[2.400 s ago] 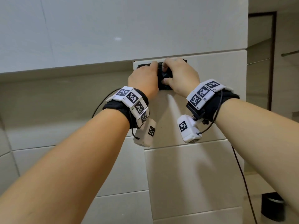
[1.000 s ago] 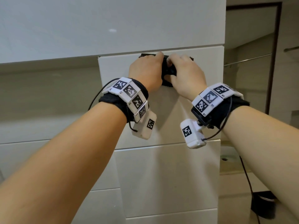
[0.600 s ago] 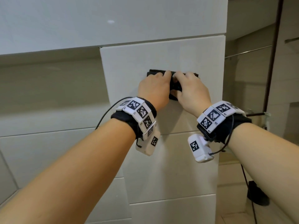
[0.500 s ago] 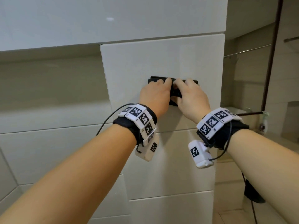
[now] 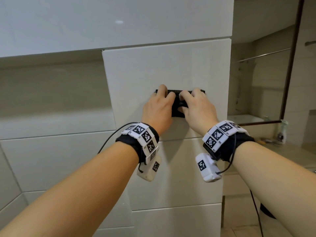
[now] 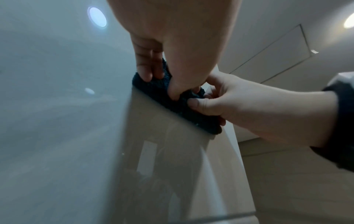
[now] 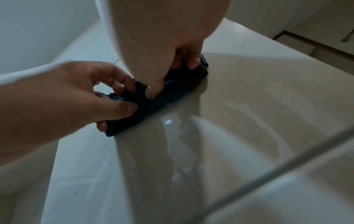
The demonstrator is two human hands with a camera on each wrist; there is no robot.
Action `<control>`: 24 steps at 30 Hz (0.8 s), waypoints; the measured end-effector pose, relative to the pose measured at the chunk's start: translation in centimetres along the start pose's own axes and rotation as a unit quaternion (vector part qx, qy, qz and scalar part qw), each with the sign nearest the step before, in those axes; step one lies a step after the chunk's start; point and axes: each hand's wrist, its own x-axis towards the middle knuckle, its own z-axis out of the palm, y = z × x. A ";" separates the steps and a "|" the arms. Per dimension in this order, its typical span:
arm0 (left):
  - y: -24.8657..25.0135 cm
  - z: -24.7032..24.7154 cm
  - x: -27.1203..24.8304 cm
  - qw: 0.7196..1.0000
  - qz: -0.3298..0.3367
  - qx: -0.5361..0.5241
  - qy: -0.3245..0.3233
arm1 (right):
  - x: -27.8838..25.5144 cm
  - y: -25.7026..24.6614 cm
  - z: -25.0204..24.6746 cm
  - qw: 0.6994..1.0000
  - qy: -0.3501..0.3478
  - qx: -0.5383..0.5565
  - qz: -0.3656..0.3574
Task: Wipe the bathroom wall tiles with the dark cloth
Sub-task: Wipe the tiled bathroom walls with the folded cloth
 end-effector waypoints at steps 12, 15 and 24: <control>3.0 -2.4 8.6 0.998 -0.017 -0.036 0.052 | 7.1 3.4 -6.7 0.999 0.041 0.015 -0.024; 3.5 -3.0 10.5 0.998 -0.019 -0.030 0.046 | 8.4 3.9 -7.6 0.998 0.056 0.025 -0.021; 4.2 -4.2 13.8 0.999 -0.012 -0.021 0.044 | 10.5 5.0 -9.4 0.998 0.059 -0.001 -0.038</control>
